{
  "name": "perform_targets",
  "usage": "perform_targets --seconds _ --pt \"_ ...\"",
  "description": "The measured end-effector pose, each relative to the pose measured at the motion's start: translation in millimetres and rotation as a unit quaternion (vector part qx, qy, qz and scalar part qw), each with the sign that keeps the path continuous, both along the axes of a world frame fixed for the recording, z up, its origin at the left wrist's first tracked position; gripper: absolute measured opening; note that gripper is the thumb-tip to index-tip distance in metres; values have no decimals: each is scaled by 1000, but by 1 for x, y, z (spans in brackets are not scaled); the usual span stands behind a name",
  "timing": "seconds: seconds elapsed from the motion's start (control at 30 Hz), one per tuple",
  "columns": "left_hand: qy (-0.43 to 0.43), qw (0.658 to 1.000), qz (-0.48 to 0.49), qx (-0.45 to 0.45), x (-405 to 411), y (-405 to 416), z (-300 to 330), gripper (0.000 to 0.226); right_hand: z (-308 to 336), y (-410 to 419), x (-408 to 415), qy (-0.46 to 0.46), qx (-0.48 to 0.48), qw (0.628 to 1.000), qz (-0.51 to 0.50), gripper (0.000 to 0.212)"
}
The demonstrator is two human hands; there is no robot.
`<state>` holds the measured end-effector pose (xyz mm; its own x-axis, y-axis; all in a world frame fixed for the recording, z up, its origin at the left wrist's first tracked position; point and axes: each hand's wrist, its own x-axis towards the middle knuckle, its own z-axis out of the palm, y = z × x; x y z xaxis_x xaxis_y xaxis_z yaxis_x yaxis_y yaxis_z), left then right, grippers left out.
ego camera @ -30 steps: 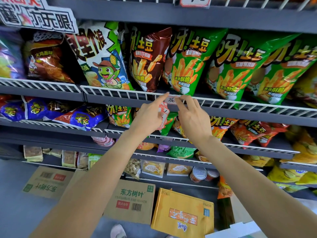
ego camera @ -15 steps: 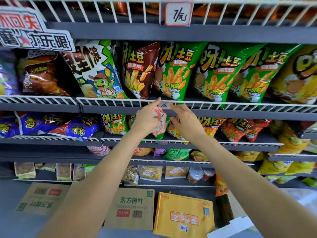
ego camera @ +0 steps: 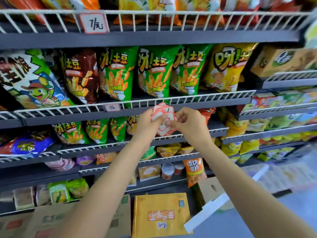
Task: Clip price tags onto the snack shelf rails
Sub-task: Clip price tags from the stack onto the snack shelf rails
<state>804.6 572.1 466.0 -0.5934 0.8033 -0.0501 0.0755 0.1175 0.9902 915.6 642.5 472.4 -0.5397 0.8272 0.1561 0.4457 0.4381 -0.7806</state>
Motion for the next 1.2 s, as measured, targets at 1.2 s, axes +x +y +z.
perform_targets --seconds 1.2 --pt "-84 996 34 17 365 379 4 25 14 373 360 35 4 999 -35 14"
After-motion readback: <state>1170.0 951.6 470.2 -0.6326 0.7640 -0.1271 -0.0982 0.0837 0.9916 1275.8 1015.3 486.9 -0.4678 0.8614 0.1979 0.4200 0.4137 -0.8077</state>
